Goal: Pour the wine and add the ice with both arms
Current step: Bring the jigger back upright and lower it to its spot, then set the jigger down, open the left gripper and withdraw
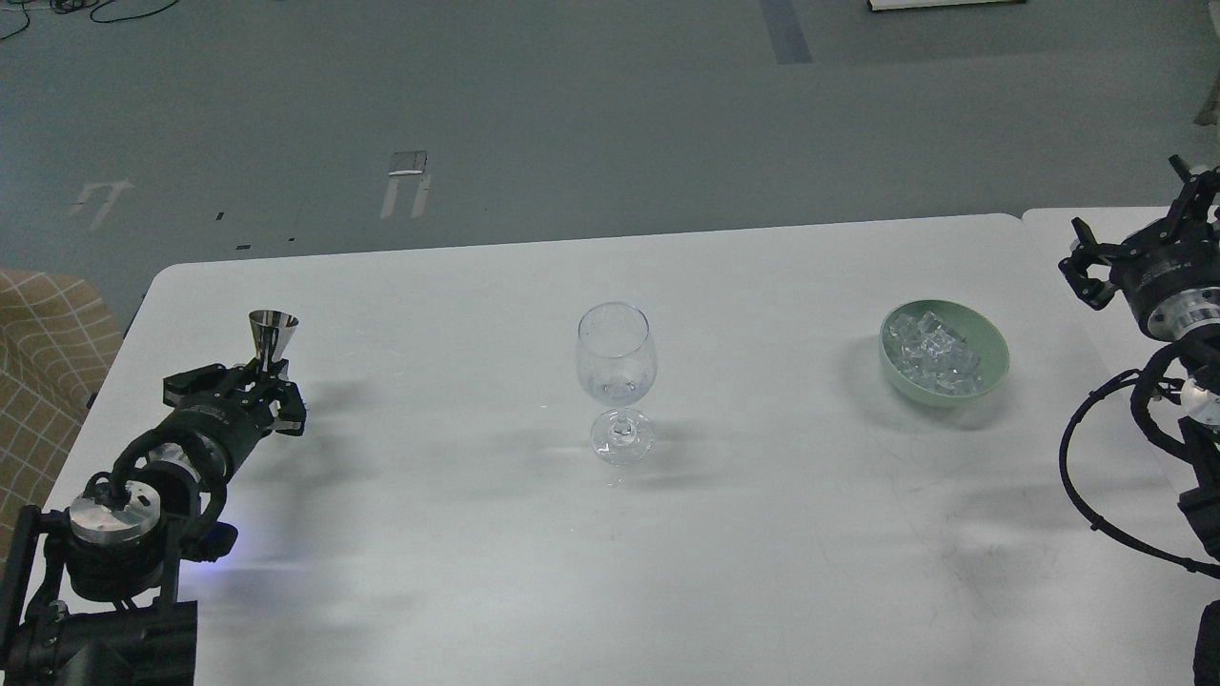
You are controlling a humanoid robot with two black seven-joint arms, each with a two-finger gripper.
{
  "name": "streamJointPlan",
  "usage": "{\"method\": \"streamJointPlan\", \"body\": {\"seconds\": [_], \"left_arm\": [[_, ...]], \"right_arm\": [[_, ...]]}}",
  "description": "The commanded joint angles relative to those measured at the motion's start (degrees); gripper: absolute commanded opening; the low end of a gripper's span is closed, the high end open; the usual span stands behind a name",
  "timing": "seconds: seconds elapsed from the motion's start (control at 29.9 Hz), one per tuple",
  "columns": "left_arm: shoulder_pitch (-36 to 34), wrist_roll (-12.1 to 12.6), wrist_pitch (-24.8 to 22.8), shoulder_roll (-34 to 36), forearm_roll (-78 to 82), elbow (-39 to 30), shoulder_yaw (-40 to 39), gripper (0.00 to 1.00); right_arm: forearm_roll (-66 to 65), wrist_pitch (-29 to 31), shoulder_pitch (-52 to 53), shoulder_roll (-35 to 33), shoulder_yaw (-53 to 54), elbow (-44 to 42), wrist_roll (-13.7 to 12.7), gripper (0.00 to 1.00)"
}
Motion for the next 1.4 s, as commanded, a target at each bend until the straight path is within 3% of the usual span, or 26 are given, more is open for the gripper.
{"method": "streamJointPlan", "body": {"seconds": [0.0,0.27,0.43,0.6,0.84,1.2,1.37], "left_arm": [[-0.7,-0.1,0.4,-0.2,0.0,0.5,-0.3,0.13],[-0.5,-0.4,-1.1,-1.1,-1.9,0.1,-1.0,0.16],[0.0,-1.9,-9.0,-3.4,-6.6,-0.6,-3.5,0.16],[0.0,-1.9,-10.3,-3.8,-6.9,-0.5,-3.5,0.16],[1.2,-1.8,-16.2,-6.0,-7.0,-0.3,-3.4,0.16],[2.5,-2.0,-18.6,-6.0,-7.1,0.6,-3.4,0.16],[2.3,-2.1,-21.1,-6.0,-7.2,4.2,-3.5,0.16]], "right_arm": [[0.0,0.0,0.0,0.0,-0.1,-0.1,0.0,1.0],[-0.1,0.1,-0.3,-0.1,-0.2,-0.3,0.0,1.0],[-0.1,0.1,-0.6,-0.2,-0.2,-0.2,0.0,1.0],[-0.1,0.1,-0.7,-0.9,-0.1,0.0,0.0,1.0],[-0.1,0.1,-0.8,-1.9,-0.2,0.0,0.0,1.0],[-0.1,-0.4,-1.4,-2.3,-0.2,0.2,0.0,1.0],[-0.1,-0.4,-1.5,-2.1,-0.2,0.2,0.0,1.0]]}}
